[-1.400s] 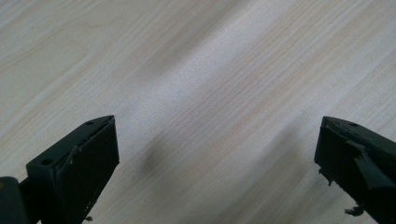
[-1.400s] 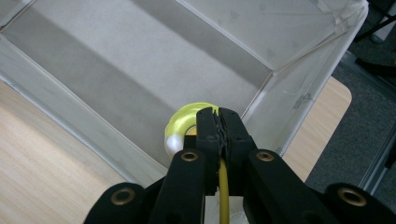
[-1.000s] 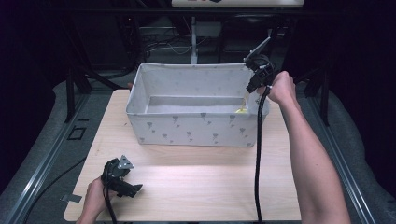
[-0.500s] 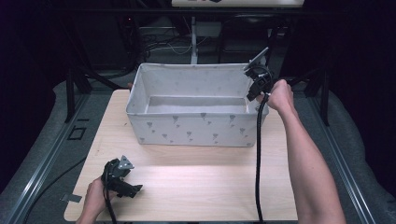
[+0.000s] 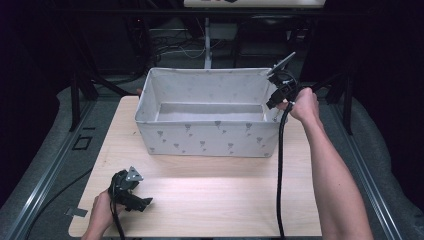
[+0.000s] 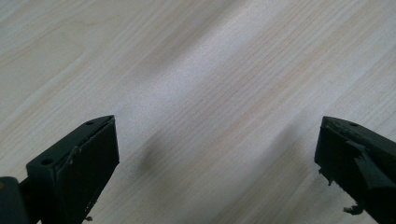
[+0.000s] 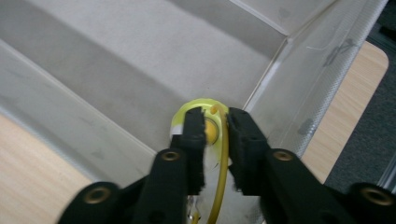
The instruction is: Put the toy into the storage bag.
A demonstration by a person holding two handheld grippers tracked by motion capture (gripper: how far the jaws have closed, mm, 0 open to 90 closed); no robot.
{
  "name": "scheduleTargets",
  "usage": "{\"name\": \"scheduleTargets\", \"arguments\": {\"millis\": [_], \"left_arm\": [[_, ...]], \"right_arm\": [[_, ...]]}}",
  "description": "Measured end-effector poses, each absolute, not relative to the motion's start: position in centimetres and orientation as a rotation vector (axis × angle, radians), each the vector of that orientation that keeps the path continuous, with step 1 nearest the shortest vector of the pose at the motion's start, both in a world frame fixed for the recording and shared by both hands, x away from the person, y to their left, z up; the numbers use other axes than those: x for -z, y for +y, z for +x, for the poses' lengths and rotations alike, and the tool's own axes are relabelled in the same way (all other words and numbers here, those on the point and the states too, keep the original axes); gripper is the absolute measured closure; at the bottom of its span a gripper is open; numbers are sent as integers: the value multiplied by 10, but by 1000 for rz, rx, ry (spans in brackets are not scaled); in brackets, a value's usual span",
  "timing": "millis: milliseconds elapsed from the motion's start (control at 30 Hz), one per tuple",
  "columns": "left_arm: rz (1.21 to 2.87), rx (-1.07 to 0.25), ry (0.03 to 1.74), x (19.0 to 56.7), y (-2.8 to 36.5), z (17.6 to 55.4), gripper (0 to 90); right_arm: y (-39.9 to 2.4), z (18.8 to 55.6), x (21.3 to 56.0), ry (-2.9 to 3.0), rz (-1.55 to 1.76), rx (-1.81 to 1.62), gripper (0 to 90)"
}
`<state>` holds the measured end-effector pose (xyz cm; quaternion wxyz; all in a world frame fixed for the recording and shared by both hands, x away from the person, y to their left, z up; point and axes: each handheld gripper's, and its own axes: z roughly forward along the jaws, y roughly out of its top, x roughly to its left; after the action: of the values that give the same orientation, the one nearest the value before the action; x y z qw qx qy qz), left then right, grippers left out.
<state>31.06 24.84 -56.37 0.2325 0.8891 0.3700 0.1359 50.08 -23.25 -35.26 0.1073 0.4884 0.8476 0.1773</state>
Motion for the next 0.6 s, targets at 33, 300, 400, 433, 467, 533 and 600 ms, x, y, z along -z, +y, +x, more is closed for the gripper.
{"name": "scheduleTargets", "arguments": {"millis": [33,300,400,433,467,533,600], "left_arm": [[2442,-373,1013,563,248,311,0],[2435,-371,1014,563,249,311,0],[2435,-370,1012,563,248,311,0],[2436,-372,1012,563,247,311,0],[2440,-368,1009,563,247,311,0],[2440,-368,1008,563,247,311,0],[2439,-368,1009,563,247,311,0]], "right_arm": [[-232,500,351,2502,1435,-531,708],[-230,492,334,2511,1396,-607,473],[-225,488,325,2509,1369,-642,407],[-224,486,322,2510,1354,-658,375],[-221,483,316,2514,1343,-693,306],[-217,481,312,2506,1328,-715,251],[-215,479,310,2505,1322,-716,219]]}}
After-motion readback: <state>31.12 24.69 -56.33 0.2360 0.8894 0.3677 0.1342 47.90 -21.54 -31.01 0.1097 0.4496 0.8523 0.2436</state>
